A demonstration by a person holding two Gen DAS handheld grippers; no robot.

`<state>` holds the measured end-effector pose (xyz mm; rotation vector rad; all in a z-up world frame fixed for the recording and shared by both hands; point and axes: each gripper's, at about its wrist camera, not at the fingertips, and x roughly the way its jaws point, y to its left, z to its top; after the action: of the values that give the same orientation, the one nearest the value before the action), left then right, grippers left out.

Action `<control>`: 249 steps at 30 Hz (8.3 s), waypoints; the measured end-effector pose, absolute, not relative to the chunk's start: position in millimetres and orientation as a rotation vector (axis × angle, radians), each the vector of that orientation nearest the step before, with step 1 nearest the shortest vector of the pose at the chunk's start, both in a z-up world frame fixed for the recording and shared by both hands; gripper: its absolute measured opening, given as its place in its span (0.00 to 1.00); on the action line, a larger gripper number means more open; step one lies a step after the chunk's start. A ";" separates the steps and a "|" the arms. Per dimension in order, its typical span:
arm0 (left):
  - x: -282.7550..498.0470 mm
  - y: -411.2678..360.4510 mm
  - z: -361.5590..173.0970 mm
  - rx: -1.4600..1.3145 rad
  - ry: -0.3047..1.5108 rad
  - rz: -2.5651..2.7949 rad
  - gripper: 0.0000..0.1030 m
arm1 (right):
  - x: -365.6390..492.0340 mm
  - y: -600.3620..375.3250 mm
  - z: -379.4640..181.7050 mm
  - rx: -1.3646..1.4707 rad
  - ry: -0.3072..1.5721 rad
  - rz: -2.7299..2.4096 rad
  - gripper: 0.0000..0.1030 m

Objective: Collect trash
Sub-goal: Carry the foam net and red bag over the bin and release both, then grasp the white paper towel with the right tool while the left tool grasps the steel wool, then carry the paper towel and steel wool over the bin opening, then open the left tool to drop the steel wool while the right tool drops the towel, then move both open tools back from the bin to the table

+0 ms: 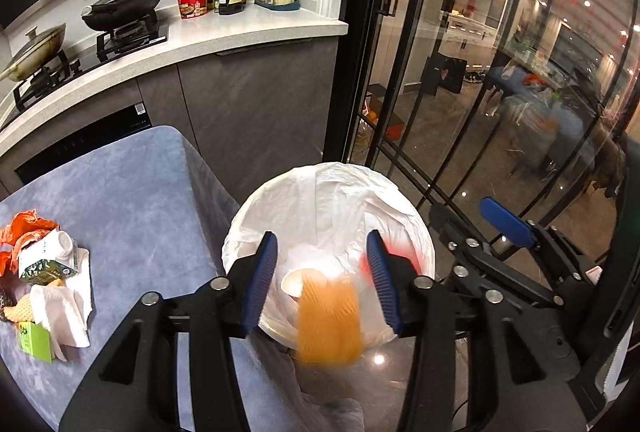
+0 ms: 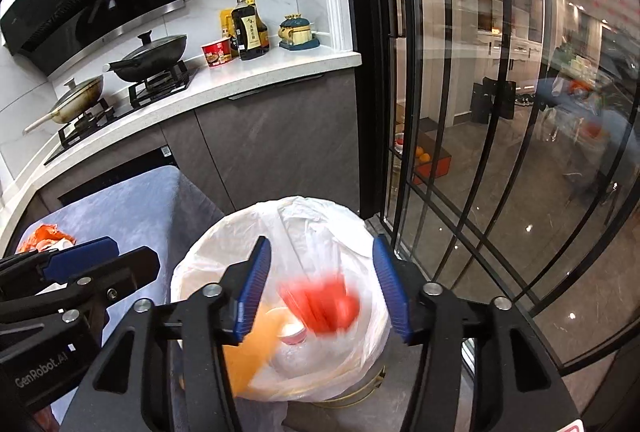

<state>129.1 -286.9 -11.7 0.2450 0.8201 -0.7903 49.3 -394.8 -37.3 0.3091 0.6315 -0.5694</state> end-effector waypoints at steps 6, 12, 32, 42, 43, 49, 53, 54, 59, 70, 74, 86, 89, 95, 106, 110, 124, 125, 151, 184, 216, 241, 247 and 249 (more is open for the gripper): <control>135.3 -279.1 -4.3 0.219 0.810 -0.776 0.52 | 45.3 -395.7 -28.5 0.313 0.601 -0.576 0.54; 135.2 -255.0 5.3 0.181 0.789 -0.743 0.66 | 31.3 -384.8 -15.0 0.312 0.559 -0.567 0.63; 160.5 -59.8 -4.1 -0.005 0.872 -0.390 0.88 | 43.6 -283.1 -2.4 0.285 0.552 -0.360 0.70; 175.6 30.4 -13.7 -0.098 0.886 -0.273 0.90 | 90.1 -206.8 -14.3 0.264 0.627 -0.218 0.70; 178.6 40.4 -15.4 -0.107 0.888 -0.259 0.90 | 94.5 -201.2 -15.3 0.262 0.632 -0.210 0.70; 192.2 84.5 -26.5 -0.135 0.896 -0.191 0.90 | 134.7 -164.2 -24.5 0.256 0.671 -0.154 0.70; 206.7 111.8 -36.9 -0.155 0.912 -0.148 0.90 | 161.8 -145.6 -30.4 0.262 0.690 -0.123 0.70; 210.0 117.7 -39.5 -0.166 0.916 -0.142 0.90 | 170.8 -140.2 -32.9 0.262 0.697 -0.117 0.70; 226.4 146.0 -53.0 -0.211 0.934 -0.106 0.90 | 205.0 -121.8 -48.5 0.267 0.741 -0.094 0.70; 286.4 172.7 -78.0 -0.264 0.968 -0.086 0.90 | 249.6 -103.5 -83.7 0.260 0.824 -0.071 0.48; 311.6 172.9 -89.3 -0.294 0.979 -0.106 0.90 | 254.1 -101.1 -94.2 0.255 0.851 -0.049 0.30; 352.1 159.8 -113.6 -0.277 1.002 -0.149 0.68 | 234.6 -113.9 -101.5 0.265 0.857 -0.077 0.09; 350.7 155.0 -112.1 -0.272 0.998 -0.183 0.52 | 225.2 -115.8 -97.5 0.267 0.849 -0.080 0.09; 326.8 140.6 -95.9 -0.190 0.957 -0.185 0.48 | 200.8 -125.1 -81.5 0.271 0.814 -0.097 0.09; 248.8 118.4 -54.0 -0.167 0.904 -0.251 0.48 | 136.5 -158.3 -30.3 0.281 0.684 -0.144 0.06; 217.8 102.2 -36.9 -0.156 0.886 -0.307 0.48 | 109.9 -169.4 -12.9 0.283 0.634 -0.159 0.05; 134.8 17.4 -10.7 -0.046 0.858 -0.486 0.48 | 20.1 -230.3 15.1 0.336 0.525 -0.259 0.05; 130.0 10.0 -10.1 -0.035 0.858 -0.500 0.48 | 14.4 -234.9 15.8 0.339 0.519 -0.270 0.05; 67.1 -142.0 -4.8 0.155 0.851 -0.709 0.48 | -33.2 -341.9 20.4 0.375 0.454 -0.444 0.05; 112.4 -269.3 -41.4 0.279 0.877 -0.781 0.49 | 51.0 -397.7 -25.9 0.346 0.620 -0.478 0.05; 130.1 -269.6 -36.5 0.269 0.844 -0.740 0.70 | 65.8 -386.5 -17.0 0.302 0.573 -0.512 0.41; 166.6 -80.6 -20.8 0.019 0.897 -0.315 0.90 | 70.9 -277.9 2.1 0.273 0.558 -0.316 0.59; 186.7 -12.3 -37.5 -0.051 0.948 -0.167 0.90 | 89.3 -237.2 -11.7 0.260 0.609 -0.246 0.59; 189.4 3.4 -41.9 -0.066 0.949 -0.135 0.90 | 96.6 -224.3 -15.5 0.254 0.626 -0.223 0.59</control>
<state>189.4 3.4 -41.9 -0.0659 0.9494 -0.1353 96.7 -224.3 -15.5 0.2544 0.6258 -0.2230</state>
